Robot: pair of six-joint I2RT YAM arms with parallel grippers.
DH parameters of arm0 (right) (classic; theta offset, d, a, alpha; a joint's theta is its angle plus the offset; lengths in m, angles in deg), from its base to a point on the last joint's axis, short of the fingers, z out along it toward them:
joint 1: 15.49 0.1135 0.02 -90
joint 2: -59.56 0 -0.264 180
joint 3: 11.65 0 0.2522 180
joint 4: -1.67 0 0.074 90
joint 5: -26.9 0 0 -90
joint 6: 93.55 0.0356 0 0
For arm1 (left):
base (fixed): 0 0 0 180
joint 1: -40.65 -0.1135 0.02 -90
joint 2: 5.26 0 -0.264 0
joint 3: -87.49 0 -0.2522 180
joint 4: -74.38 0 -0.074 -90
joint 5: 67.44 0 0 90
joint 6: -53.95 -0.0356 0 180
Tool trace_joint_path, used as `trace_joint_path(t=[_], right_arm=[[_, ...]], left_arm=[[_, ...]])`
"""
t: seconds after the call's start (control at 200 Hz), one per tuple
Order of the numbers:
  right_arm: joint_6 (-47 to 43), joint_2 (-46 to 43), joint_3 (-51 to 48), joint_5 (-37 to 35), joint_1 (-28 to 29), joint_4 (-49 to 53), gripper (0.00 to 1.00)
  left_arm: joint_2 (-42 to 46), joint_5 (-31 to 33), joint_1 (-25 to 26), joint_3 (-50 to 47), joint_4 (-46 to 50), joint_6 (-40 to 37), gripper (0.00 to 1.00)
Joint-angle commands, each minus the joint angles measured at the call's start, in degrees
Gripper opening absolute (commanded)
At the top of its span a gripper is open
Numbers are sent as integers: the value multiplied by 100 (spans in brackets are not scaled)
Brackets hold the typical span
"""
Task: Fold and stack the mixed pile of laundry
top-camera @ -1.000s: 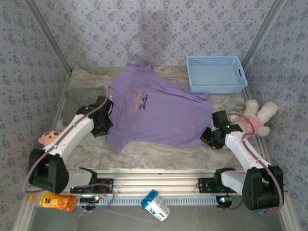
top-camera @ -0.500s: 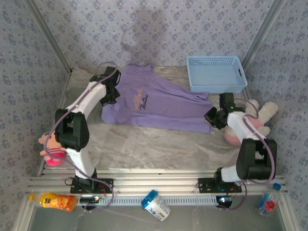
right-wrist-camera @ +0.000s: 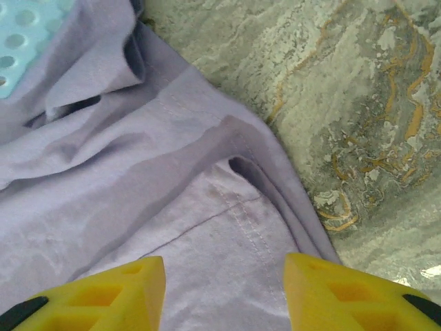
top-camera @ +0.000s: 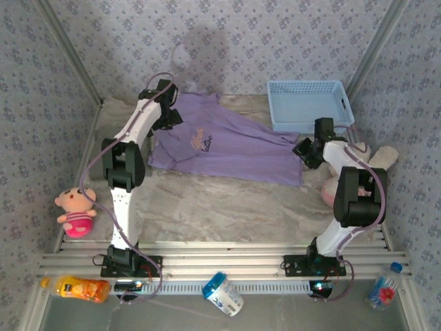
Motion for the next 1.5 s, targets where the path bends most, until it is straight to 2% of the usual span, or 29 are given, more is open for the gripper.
trace_joint_path(t=[0.0,0.16,0.28,0.385,0.545,0.74,0.879,1.034,1.159,1.229,1.374,1.494], right_arm=[[-209,-383,-135,-143,175,109,47],[-242,-543,-508,-106,615,295,42],[-242,-502,-674,-53,961,267,39],[-232,-299,-738,-38,1137,181,36],[-265,29,-768,-257,1140,287,33],[-347,312,-774,-606,849,611,33],[-741,344,-748,-847,518,848,33],[-1022,327,-714,-899,158,1056,33],[-1247,255,-730,-977,-33,1163,33],[-1348,187,-713,-1093,-70,1227,33],[-1470,50,-528,-1234,13,1279,34],[-1428,-136,-317,-1209,389,1410,34]], left_arm=[[610,-431,144,-449,43,-328,96],[1363,-818,396,-1972,-579,-148,85],[1658,-1065,589,-2946,-992,130,72],[1650,-1173,726,-3388,-1258,308,63],[1416,-1098,735,-3613,-1658,416,61],[1027,-621,586,-3384,-1471,-151,62],[1003,-703,618,-3483,-1364,-433,62],[1161,-990,907,-4001,-1342,-197,62],[1610,-1138,1099,-4638,-1387,84,63],[1970,-1176,1149,-4834,-1342,143,68],[2634,-958,1112,-4692,-998,100,88],[2868,-829,901,-4578,-909,120,90]])
